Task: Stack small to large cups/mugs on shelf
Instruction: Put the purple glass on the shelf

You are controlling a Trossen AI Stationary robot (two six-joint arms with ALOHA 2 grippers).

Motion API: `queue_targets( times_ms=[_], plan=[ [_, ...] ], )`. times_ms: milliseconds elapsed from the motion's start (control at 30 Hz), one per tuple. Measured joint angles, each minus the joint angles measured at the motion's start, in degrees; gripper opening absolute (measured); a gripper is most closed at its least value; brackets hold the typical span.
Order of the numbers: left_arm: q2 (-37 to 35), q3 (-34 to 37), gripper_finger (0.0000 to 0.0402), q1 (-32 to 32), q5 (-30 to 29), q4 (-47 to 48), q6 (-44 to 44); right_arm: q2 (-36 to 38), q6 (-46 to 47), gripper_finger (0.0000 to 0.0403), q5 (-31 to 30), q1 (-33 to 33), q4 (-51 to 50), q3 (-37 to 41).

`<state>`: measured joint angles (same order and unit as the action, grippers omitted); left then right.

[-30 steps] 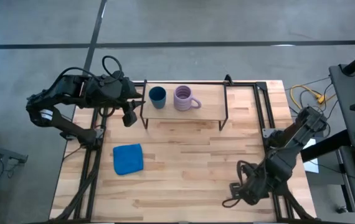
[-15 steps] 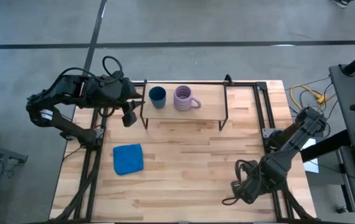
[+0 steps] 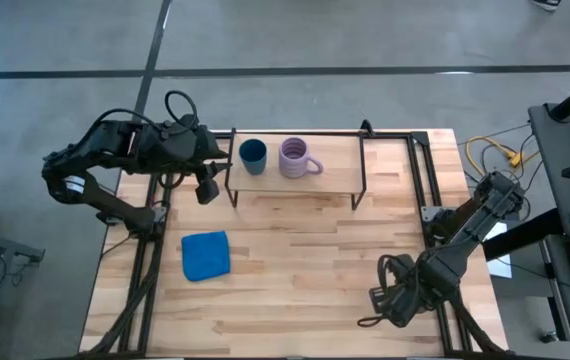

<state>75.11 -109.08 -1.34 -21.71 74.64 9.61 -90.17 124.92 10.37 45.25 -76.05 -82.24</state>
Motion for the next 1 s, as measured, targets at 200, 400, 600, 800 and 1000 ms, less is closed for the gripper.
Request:
queue_targets(
  times_ms=[200,400,600,800,1000],
  plan=[
    [0.0,0.0,0.0083,0.0,0.0,0.0,0.0,0.0,0.0,0.0073,0.0,0.0,0.2,1.2],
    [0.0,0.0,0.0083,0.0,0.0,0.1,0.0,0.0,0.2,0.0072,0.0,0.0,4.5,4.0],
    [0.0,0.0,0.0083,0.0,0.0,0.1,-1.6,0.0,-0.4,0.0039,0.0,0.0,4.4,4.3],
    [0.0,0.0,0.0083,0.0,0.0,0.1,-3.0,0.0,-1.4,0.001,-0.1,-0.1,4.4,2.6],
    [0.0,0.0,0.0083,0.0,0.0,0.0,-3.0,0.0,-7.1,0.001,-9.1,-2.7,4.0,-3.8]
  ],
)
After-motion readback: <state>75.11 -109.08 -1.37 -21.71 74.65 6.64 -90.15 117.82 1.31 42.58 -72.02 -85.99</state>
